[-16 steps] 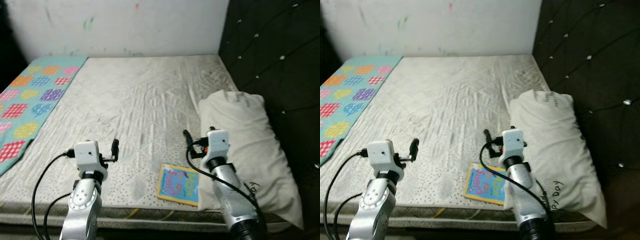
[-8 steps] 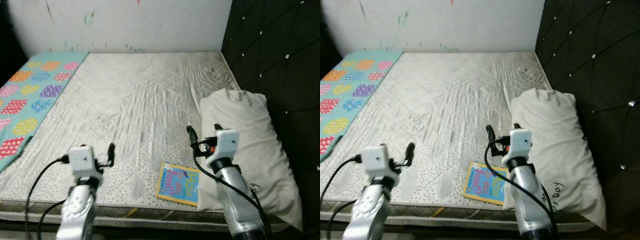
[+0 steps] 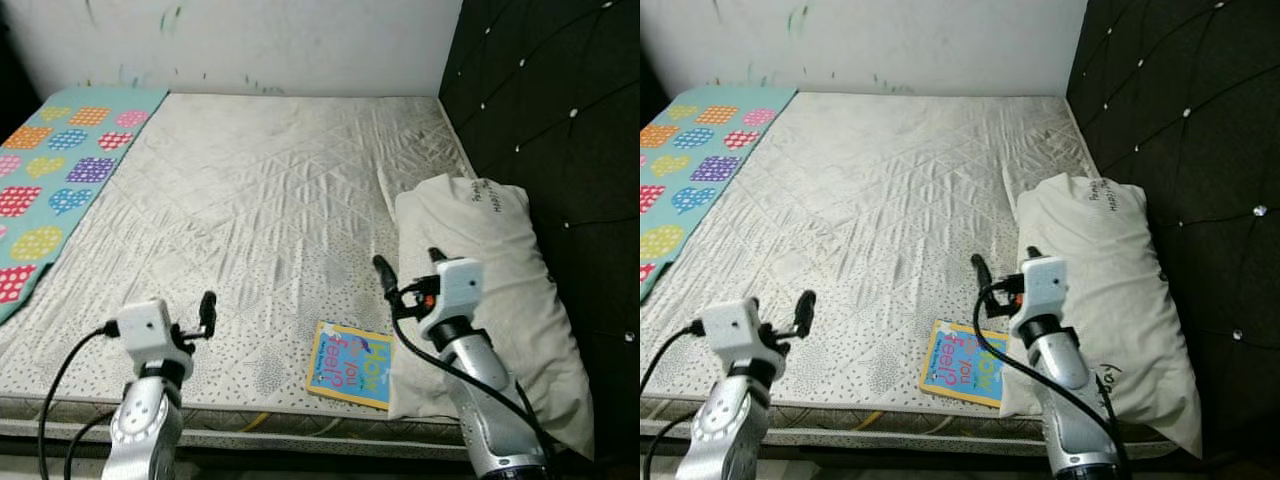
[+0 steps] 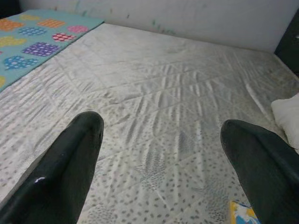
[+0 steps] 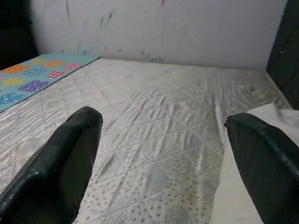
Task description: Clean up the room
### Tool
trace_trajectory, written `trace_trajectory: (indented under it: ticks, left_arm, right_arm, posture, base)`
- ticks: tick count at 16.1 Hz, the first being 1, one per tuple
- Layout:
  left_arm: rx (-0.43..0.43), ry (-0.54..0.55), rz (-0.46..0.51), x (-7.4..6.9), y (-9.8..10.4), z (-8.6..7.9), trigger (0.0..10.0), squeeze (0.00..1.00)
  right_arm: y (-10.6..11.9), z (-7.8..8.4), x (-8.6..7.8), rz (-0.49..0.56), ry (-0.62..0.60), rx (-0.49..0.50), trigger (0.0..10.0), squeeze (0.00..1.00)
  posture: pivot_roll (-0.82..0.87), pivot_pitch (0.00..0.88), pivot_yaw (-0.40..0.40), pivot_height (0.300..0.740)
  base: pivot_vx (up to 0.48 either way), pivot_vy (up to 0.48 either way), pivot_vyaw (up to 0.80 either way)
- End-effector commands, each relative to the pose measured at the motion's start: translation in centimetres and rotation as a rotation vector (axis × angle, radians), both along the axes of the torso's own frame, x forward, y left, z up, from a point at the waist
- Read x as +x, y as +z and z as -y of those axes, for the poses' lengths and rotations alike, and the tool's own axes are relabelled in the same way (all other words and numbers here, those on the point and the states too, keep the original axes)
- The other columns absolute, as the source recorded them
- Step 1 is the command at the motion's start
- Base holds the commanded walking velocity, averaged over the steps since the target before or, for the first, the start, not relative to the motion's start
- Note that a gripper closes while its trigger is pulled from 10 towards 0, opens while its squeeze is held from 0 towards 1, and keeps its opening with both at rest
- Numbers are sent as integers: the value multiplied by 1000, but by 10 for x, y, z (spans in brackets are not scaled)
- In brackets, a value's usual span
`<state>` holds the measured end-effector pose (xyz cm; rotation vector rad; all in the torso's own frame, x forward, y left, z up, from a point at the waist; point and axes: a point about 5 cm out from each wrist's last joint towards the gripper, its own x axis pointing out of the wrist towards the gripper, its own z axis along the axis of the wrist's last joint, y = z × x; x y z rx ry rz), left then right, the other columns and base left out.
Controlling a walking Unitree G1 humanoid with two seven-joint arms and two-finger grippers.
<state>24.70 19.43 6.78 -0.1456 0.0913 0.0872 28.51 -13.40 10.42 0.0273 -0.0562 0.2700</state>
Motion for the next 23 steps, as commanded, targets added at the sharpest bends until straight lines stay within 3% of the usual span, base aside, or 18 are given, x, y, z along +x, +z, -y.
trace_trajectory:
  ticks: [1, 3, 4, 6, 7, 9, 10, 11, 12, 13, 14, 17, 23]
  left_arm:
    - [2, 11, -25, -1, -6, -6, 10000, 0]
    - [1, 21, -54, 1, -10, -11, 10000, 0]
    - [5, 18, -53, 1, -10, -10, 10000, 0]
    - [40, 1, -41, 0, -8, -6, 10000, 0]
    - [43, 8, -35, -2, -7, -8, 10000, 0]
    - [14, 19, -53, 0, -10, -10, 10000, 0]
    - [6, 14, -68, 1, -12, -9, 10000, 0]
    - [6, 6, -86, 5, -15, -8, 10000, 0]
    - [16, 2, -97, 8, -16, -8, 10000, 0]
    - [18, 3, -103, 8, -17, -9, 10000, 0]
    - [8, 1, -126, 7, -21, -8, 10000, 0]
    - [13, -17, -122, 9, -20, -9, 10000, 0]
    - [27, -4, -125, 10, -19, -13, 10000, 0]
  right_arm:
    - [-3, 0, 2, -21, 6, -4, 10000, 0]
    - [-15, -2, 7, -133, -4, -251, 10000, 0]
    - [-17, -2, 8, -154, -6, -289, 10000, 0]
    - [-15, -3, 10, -193, 3, -252, 10000, 0]
    - [-27, -3, 7, -233, 27, -322, 10000, 0]
    - [-50, 18, 11, -327, -90, -359, 10000, 0]
    - [-58, 22, 10, -383, -102, -363, 10000, 0]
    - [-63, 29, 10, -476, -141, -202, 10000, 0]
    - [-61, 31, 11, -470, -145, -180, 10000, 0]
    - [-59, 31, 12, -420, -121, -239, 10000, 0]
    - [-60, 33, 11, -396, -136, -231, 10000, 0]
    - [-55, 39, 10, -356, -196, -151, 10000, 0]
    - [-52, 21, 18, -323, -126, -135, 10000, 0]
  posture:
    - [-129, 63, 6, 740]
    - [-129, 61, 3, 740]
    - [-126, 61, 0, 740]
    - [-117, 60, -14, 740]
    - [-125, 72, -13, 740]
    - [-122, 62, -9, 740]
    - [-118, 56, -10, 740]
    - [-112, 49, -14, 740]
    - [-114, 50, -13, 740]
    - [-113, 53, -12, 740]
    - [-111, 60, -10, 740]
    - [-115, 71, -7, 740]
    - [-102, 83, -13, 740]
  base:
    - [0, 0, 0]
    - [0, 0, 0]
    - [0, 0, 0]
    - [0, 0, 0]
    - [0, 0, 0]
    - [0, 0, 0]
    - [0, 0, 0]
    - [0, 0, 0]
    - [0, 0, 0]
    - [0, 0, 0]
    - [0, 0, 0]
    - [0, 0, 0]
    - [0, 312, -473]
